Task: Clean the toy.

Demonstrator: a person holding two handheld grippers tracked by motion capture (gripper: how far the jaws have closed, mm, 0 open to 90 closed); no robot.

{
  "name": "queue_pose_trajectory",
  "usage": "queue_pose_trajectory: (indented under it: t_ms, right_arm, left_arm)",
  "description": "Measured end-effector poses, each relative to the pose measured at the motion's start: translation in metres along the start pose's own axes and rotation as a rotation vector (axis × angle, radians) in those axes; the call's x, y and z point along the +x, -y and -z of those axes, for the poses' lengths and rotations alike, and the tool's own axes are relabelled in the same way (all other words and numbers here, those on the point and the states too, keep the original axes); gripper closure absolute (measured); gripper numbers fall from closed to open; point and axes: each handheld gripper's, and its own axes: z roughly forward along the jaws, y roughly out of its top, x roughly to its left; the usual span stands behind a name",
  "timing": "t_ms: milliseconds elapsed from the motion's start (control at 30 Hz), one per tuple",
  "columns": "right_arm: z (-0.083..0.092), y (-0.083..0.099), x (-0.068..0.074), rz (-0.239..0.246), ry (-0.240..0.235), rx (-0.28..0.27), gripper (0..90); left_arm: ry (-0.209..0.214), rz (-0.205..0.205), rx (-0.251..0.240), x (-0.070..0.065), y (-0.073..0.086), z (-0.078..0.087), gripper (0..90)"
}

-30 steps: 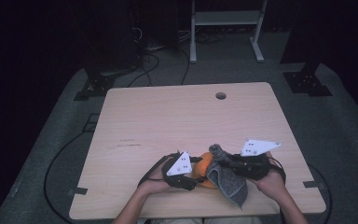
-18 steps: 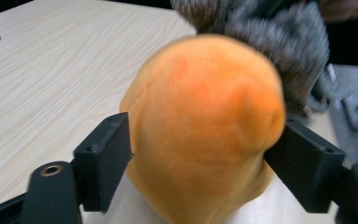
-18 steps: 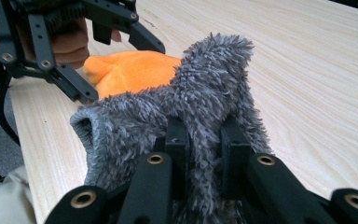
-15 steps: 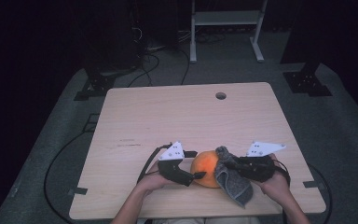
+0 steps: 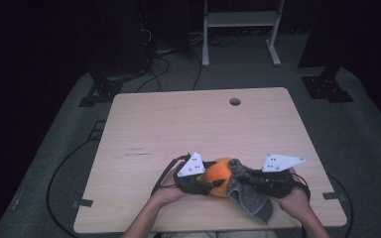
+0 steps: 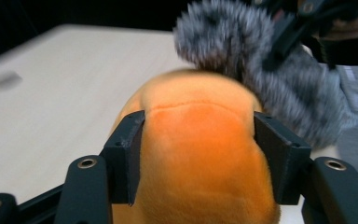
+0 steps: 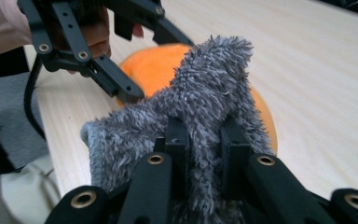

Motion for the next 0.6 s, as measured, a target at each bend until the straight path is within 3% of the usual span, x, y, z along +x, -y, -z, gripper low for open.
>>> queue_pose_trajectory:
  t_ms: [67,167,267,433,600]
  right_arm:
    - [-0.008,0.000,0.000,0.001,0.014,0.012,76.6]
    - [-0.026,0.005,0.000,-0.008,0.000,0.023,76.8]
    - [-0.032,0.002,0.006,0.004,-0.005,0.011,76.7]
    - [-0.030,0.014,-0.007,-0.050,-0.028,0.007,76.7]
    - [-0.024,0.028,-0.022,-0.085,0.035,0.067,76.7]
  left_arm:
    - [0.000,-0.005,0.023,0.005,0.004,0.000,34.4]
    - [0.037,0.155,0.028,0.017,0.014,0.004,20.7]
    - [0.023,0.211,0.062,0.022,0.020,0.005,21.2]
    - [0.021,0.179,0.093,0.019,0.025,0.006,24.0]
    - [0.028,0.154,0.108,0.017,0.026,0.007,24.7]
